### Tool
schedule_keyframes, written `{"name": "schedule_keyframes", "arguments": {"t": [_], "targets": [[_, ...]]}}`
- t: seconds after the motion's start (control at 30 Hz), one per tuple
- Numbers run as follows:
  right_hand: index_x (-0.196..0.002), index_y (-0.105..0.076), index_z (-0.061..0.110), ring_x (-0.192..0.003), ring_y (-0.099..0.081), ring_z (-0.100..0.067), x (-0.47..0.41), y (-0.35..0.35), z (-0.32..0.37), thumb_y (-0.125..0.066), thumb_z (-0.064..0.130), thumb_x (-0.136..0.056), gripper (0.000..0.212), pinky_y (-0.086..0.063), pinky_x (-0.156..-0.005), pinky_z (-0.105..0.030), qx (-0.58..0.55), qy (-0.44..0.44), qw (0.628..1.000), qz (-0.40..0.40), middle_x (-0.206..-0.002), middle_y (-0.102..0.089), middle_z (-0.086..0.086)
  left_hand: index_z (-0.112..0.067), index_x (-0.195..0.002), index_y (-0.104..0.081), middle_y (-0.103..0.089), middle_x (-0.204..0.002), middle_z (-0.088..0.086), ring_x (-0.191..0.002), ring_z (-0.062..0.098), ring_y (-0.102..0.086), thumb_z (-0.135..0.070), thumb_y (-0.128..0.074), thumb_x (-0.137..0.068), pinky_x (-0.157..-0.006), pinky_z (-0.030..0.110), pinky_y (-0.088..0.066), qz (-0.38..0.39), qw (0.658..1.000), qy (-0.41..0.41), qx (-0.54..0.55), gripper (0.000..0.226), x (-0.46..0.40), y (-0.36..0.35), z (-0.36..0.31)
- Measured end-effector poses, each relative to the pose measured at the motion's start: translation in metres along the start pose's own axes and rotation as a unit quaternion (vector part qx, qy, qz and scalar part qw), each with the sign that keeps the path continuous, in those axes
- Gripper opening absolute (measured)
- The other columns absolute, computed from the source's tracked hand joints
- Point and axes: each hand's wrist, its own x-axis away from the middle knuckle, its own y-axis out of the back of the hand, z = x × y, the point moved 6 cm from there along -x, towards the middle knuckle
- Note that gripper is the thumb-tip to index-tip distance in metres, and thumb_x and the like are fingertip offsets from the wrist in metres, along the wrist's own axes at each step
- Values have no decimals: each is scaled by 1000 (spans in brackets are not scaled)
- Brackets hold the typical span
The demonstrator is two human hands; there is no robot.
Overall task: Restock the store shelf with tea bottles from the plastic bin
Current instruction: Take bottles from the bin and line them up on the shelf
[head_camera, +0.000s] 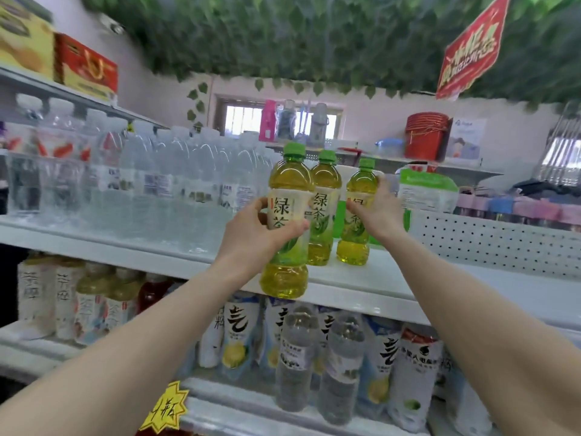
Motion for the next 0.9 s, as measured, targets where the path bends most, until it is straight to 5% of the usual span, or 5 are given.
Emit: {"name": "schedule_keyframes", "arguments": {"t": [0.23,0.33,0.47,0.7,0.9], "targets": [[-151,-18,16,-132,-42,-35,2,1,7,-64,39,-91,79,-40,-102,-46,10,5,1000,-4,-144,-44,-15,-26,-119,-57,-68,-100,-11,-84,0,-65,-44,-81,-73,-58,11,-52,6,1000,-6,-11,55,10,-3,-2],[-144,-33,18,-113,-56,-26,35,32,43,-51,45,-96,58,-46,-98,-49,-56,110,990,-63,-122,-58,-8,-27,-120,-56,-67,-99,-13,-84,-1,-65,-47,-81,-73,-58,10,-51,16,1000,-15,-22,57,18,-9,-4],[-143,-33,28,-104,-61,-19,95,47,91,-51,71,-84,75,-49,-92,-38,-89,165,977,101,-115,-62,1,-31,-116,-58,-69,-97,-12,-86,4,-67,-51,-82,-69,-72,23,-57,32,999,-23,-5,57,26,-29,-15],[-139,-32,26,-88,-71,-24,74,98,85,-80,41,-75,81,-60,-75,-47,-145,100,977,121,-110,-66,-6,-29,-130,-53,-66,-107,-12,-94,4,-64,-66,-58,-83,-81,30,-56,70,991,-102,-55,60,22,-52,-48],[-138,-32,26,-93,-67,-26,47,109,63,-78,32,-78,76,-58,-83,-48,-94,108,987,66,-109,-63,-5,-22,-146,-40,-45,-147,3,-131,21,-45,-49,-49,-97,-109,42,-38,94,941,-151,-289,57,18,-60,-28]]}}
